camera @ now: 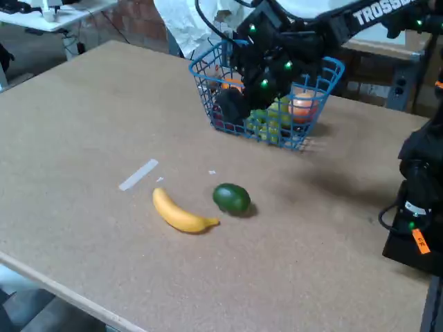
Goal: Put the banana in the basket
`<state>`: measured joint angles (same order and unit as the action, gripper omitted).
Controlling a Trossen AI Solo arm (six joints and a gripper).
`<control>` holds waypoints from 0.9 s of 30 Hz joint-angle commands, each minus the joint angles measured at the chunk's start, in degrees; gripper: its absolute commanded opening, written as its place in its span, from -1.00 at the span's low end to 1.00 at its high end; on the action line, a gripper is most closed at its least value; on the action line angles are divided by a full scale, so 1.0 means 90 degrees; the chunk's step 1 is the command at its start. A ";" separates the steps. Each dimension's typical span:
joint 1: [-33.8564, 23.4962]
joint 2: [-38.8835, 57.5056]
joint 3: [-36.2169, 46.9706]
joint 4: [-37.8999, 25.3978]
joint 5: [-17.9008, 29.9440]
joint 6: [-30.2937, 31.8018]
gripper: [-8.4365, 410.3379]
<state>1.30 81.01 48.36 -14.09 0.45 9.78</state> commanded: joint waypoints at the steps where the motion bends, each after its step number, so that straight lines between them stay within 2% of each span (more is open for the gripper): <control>1: 0.0199 0.0000 0.0321 -0.0316 0.0000 0.0270 0.09; 11: 0.0578 0.0114 0.0483 -0.0527 -0.0017 0.0758 0.09; 17: 0.0821 0.0624 0.0483 -0.0537 -0.0333 0.1120 0.15; 20: 0.0984 0.0933 0.0483 -0.0408 -0.0342 0.1129 0.27; 24: 0.1207 0.1275 0.0488 -0.0027 -0.0340 0.1132 0.58; 27: 0.1367 0.1513 0.0690 -0.0075 -0.0340 0.1243 0.78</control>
<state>12.12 92.55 53.01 -15.22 -2.39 19.88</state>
